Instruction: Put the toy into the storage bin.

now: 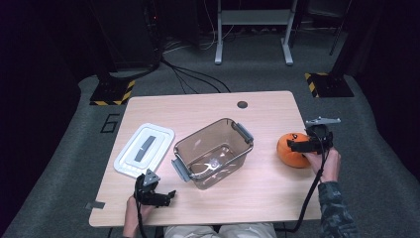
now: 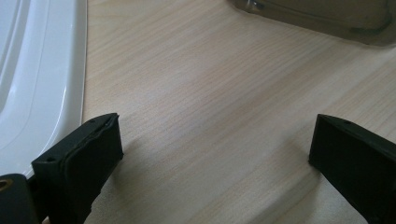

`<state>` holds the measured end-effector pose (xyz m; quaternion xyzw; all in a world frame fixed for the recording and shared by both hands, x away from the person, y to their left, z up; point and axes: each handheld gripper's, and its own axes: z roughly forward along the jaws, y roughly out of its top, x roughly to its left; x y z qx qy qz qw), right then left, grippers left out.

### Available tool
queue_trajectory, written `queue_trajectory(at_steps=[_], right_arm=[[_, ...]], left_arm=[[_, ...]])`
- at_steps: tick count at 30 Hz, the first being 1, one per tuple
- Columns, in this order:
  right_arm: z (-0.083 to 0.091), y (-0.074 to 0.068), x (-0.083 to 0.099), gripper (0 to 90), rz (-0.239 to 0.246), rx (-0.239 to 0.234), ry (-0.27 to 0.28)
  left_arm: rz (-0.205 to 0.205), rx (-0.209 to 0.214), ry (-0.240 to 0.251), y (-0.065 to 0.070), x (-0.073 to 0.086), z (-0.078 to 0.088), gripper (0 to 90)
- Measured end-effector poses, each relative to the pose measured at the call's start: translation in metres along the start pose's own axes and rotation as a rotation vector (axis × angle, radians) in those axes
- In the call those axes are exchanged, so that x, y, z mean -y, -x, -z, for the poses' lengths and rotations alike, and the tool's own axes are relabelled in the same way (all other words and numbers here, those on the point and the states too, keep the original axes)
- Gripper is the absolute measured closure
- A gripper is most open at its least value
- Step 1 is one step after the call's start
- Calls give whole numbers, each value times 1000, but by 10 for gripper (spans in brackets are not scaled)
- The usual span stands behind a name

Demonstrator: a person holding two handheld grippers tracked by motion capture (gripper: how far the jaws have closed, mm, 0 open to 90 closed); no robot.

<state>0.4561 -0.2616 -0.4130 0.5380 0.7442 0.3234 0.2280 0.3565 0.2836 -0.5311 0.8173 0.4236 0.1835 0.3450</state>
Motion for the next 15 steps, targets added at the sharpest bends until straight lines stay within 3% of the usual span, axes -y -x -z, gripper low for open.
queue_trajectory(at_steps=[3, 5, 8, 12, 13, 15], right_arm=[[-10, 5, 3, 54, -20, -4, -57], [-25, 10, 11, 143, -38, -5, -116], [-28, 10, 15, 217, -63, -24, -103], [-34, 7, 24, 435, -66, -26, -102], [-34, 7, 24, 435, -66, -26, -102], [-36, 8, 27, 519, -74, -37, -96]], left_arm=[[-3, -5, -3, 0, 0, 0, 25], [-6, 5, -13, 0, -1, 1, 25], [-10, 3, -12, -1, -1, 1, 25], [-5, 1, -11, 0, -1, 1, 24], [-4, 1, -11, 0, -1, 1, 24], [-4, 1, -12, 0, -1, 1, 24]])
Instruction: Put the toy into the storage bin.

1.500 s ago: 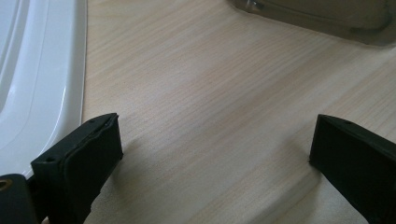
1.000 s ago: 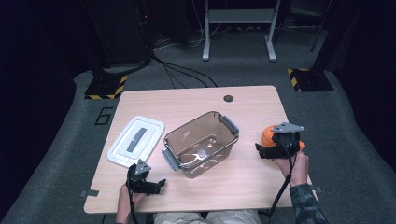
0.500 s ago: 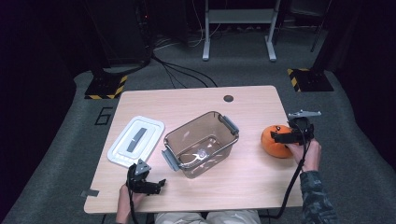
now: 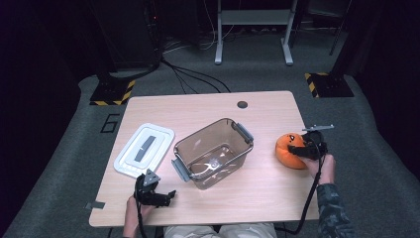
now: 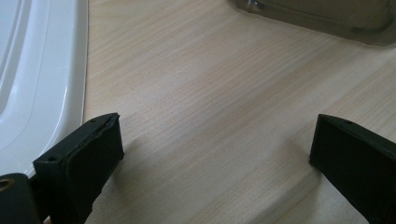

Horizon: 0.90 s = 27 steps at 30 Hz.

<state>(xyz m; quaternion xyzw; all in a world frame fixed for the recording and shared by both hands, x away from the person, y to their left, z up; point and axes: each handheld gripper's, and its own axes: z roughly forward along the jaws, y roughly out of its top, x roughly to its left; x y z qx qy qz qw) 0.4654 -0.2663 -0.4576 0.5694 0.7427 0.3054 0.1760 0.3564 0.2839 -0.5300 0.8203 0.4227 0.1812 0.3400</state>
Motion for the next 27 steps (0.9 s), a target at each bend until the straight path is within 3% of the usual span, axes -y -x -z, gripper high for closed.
queue_trajectory(at_steps=[1, 5, 7, 10, 16, 20, 27], right_arm=[[-1, 0, 3, 579, -12, -7, 6], [-5, 0, 7, 623, -32, -22, 37], [-6, -2, 8, 636, -26, -4, 50], [-2, -12, 8, 652, 7, 61, 85], [13, -17, 4, 649, 30, 100, 135], [23, -17, 3, 646, 15, 70, 168], [31, -23, 0, 630, 33, 64, 171]], left_arm=[[0, 0, 0, 0, 0, 0, 24], [0, 0, 0, 0, 0, 0, 24], [6, -1, 5, 0, 0, 0, 24], [5, -1, 5, 0, 0, 0, 25], [10, -2, 7, 1, 0, 0, 26], [10, -1, 7, 1, 0, 0, 26], [10, -2, 7, 1, 0, 0, 26]])
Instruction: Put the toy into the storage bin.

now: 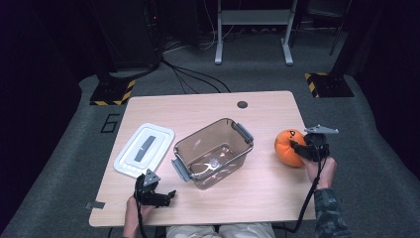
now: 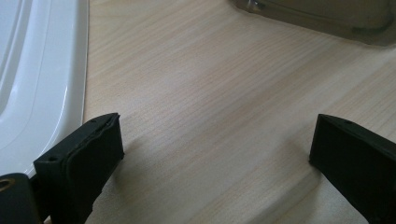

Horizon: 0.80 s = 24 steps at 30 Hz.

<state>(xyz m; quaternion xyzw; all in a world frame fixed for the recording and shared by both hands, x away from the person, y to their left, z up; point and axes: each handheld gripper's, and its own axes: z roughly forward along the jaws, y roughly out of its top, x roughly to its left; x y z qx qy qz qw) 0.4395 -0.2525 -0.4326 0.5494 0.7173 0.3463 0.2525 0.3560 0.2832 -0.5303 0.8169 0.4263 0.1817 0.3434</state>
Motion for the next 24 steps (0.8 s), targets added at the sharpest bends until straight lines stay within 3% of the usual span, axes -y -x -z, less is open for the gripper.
queue_trajectory(at_steps=[6, 11, 24], right_arm=[[6, -9, -9, 625, 22, -8, 8], [18, -17, -22, 625, 44, -14, 44], [29, -25, -32, 623, 75, -31, 67]], left_arm=[[-2, 0, -2, 0, 0, 0, 26], [0, 0, 0, 0, 0, 0, 26], [-1, -2, 1, 0, 0, 0, 26]])
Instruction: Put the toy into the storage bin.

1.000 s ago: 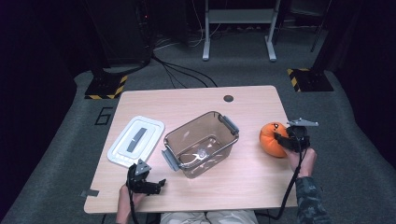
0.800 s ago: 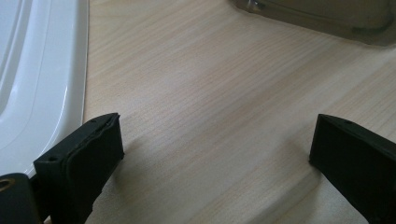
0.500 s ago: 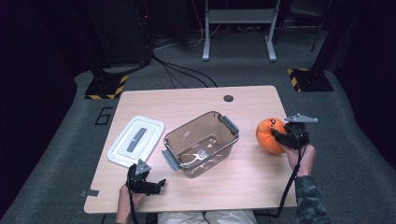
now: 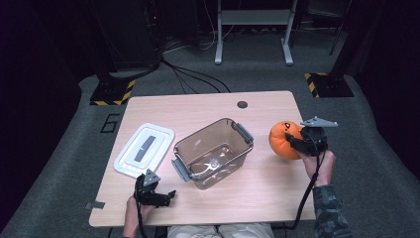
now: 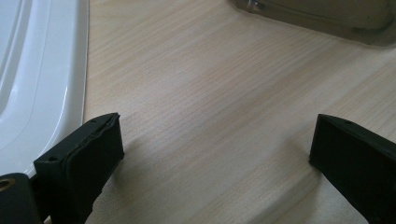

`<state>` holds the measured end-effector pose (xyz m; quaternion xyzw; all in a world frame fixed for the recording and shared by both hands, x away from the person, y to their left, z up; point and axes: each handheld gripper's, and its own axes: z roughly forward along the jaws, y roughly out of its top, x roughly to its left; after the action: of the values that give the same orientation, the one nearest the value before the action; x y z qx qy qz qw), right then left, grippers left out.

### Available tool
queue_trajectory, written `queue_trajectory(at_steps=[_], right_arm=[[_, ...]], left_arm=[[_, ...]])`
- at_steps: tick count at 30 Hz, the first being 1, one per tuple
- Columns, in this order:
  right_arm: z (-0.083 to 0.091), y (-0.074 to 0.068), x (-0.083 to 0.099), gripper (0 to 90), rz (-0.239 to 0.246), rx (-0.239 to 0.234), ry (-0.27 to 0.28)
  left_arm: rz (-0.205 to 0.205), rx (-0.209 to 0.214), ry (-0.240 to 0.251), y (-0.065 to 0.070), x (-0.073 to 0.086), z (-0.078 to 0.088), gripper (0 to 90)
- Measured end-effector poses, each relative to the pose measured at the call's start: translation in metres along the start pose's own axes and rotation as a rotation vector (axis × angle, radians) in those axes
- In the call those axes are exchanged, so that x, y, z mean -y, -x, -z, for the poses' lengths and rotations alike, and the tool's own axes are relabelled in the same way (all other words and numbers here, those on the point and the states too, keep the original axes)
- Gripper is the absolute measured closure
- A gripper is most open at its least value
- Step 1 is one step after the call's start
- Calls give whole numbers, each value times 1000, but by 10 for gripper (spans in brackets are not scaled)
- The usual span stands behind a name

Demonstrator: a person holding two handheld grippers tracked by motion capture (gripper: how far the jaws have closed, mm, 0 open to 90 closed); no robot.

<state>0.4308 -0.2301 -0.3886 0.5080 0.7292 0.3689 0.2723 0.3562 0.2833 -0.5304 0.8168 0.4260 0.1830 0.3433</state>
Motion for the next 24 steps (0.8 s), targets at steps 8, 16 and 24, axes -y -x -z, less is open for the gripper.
queue_trajectory(at_steps=[8, 16, 24], right_arm=[[12, -3, -9, 622, 7, -13, 29], [16, -11, -19, 620, 26, -22, 45], [23, -20, -31, 616, 44, -45, 79]], left_arm=[[0, -1, 3, 0, 0, 0, 27], [-2, 0, -2, 0, 0, 0, 28], [2, 1, 1, 0, 0, 0, 29]])
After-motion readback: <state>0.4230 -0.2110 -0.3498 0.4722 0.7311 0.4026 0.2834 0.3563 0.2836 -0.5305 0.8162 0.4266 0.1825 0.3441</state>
